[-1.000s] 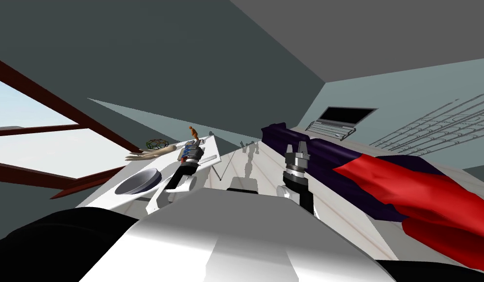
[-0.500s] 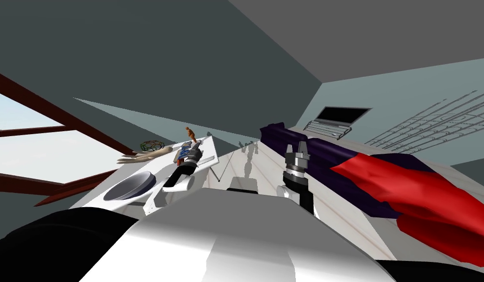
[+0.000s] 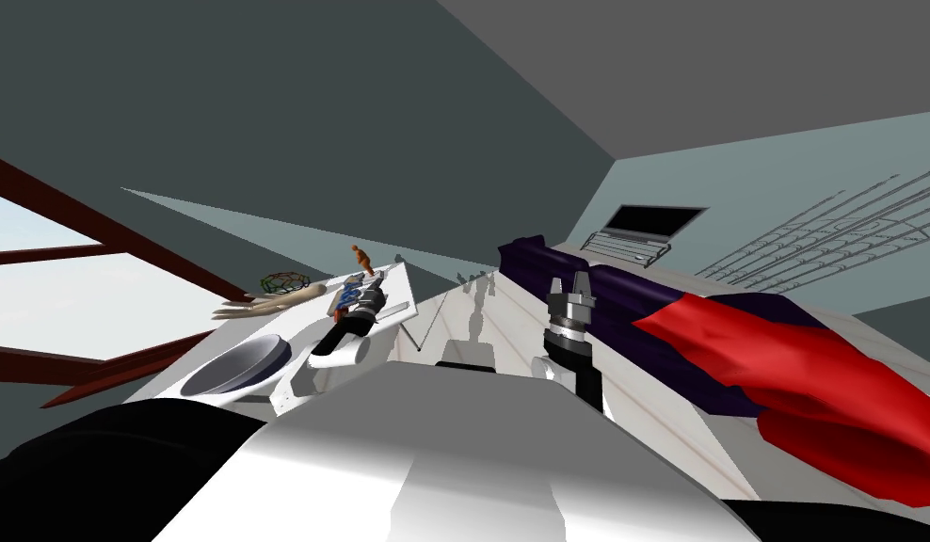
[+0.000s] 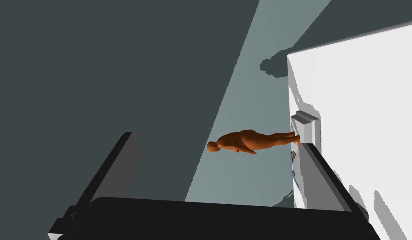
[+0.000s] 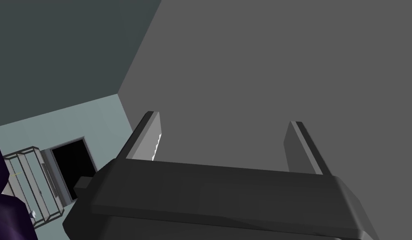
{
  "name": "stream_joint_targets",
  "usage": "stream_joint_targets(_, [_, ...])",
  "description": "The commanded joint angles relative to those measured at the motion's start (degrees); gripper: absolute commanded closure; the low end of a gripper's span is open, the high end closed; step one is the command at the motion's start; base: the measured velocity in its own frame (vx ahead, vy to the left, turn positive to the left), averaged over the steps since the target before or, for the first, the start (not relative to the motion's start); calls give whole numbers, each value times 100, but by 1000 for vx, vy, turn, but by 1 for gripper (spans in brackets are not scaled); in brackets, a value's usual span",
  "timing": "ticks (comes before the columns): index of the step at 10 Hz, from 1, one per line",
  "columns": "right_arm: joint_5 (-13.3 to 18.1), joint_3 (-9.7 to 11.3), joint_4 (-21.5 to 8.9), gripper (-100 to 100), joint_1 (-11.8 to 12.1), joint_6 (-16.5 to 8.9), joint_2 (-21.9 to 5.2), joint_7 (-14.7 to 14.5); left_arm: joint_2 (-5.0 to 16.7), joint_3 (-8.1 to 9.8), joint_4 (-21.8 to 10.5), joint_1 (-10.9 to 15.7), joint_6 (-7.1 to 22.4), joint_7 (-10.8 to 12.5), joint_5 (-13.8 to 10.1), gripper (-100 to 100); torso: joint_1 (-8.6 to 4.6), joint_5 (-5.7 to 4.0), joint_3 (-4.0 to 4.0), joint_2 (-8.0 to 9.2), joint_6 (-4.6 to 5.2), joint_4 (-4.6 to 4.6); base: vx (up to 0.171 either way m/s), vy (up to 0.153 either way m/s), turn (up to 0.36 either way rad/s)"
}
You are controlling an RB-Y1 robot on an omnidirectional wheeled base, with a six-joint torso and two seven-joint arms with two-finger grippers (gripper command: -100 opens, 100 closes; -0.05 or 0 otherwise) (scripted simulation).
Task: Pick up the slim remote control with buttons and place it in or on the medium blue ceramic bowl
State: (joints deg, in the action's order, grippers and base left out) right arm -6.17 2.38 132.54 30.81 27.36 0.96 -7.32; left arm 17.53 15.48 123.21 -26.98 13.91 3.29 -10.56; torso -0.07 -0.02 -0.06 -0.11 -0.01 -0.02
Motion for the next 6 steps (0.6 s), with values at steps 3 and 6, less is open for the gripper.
stream_joint_targets(3, [0,0,0,0,0,0,0,0,104,155,-179,92,589,-9,-140,-100,1,0,1,3,0,0,32,-20,-24])
stream_joint_targets(6, [0,0,0,0,0,0,0,0,170,252,-293,136,1039,-14,-241,-100,3,0,1,3,-1,0,33,-17,-16])
